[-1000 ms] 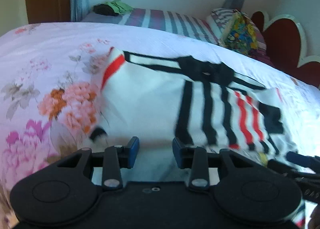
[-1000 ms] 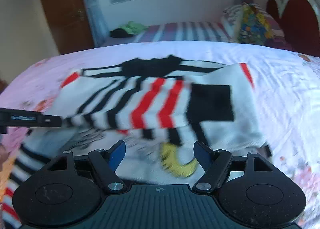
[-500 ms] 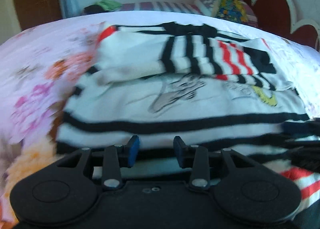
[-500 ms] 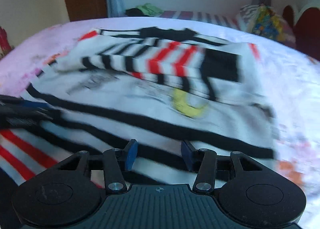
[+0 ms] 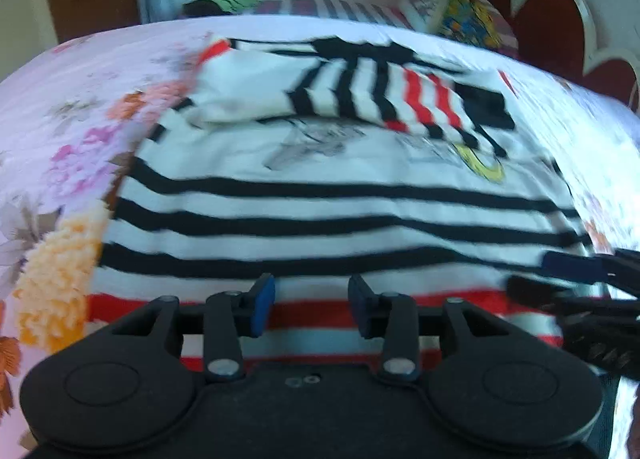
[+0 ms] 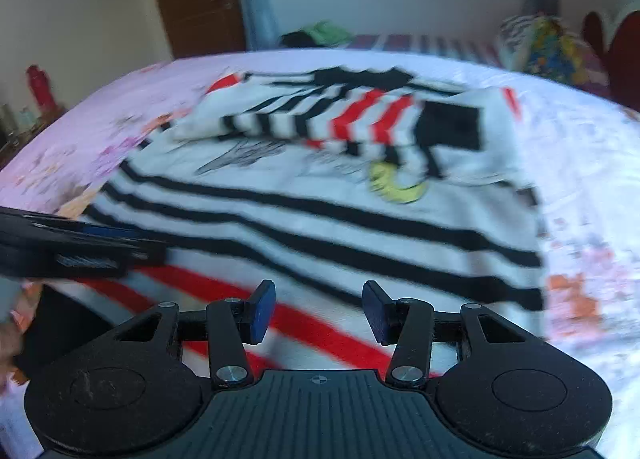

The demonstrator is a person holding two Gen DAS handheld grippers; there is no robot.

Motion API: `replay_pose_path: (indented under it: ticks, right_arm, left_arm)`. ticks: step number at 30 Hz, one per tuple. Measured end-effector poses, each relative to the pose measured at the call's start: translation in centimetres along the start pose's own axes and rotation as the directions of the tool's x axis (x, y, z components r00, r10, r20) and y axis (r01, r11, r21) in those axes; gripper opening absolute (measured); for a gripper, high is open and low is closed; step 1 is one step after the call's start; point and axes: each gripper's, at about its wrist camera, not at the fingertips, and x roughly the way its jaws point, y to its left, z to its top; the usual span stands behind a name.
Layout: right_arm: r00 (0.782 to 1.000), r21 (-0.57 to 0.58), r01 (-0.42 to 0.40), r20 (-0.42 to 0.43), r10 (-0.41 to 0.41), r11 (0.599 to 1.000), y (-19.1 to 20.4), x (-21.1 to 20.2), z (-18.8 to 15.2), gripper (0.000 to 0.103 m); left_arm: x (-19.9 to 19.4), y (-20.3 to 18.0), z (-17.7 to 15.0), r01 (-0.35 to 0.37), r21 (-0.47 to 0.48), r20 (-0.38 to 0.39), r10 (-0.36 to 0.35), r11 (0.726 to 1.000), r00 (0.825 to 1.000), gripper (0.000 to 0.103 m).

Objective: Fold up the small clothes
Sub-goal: 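Move both open grippers to the black hem of the sweater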

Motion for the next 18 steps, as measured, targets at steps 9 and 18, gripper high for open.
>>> replay_pose_path:
  ticks: [9,18]
  right_arm:
    - [0.995,-0.003,0.088,-0.047,-0.088,0.996,-1.0,-2.0,-4.6,0.048]
    - [0.978,0.12,0.203,-0.066,-0.197,0.972,1.0,-5.7,-6.7,0.048]
  left_arm:
    - [-1.6,3.2,-3.4,0.002,0.016,-0.025,-0.001,1.0,1.0,0.043]
    - [-4.1,5.4,-5.6,0.049,0.013,-0.036,-0.049,0.999,0.998,0.049]
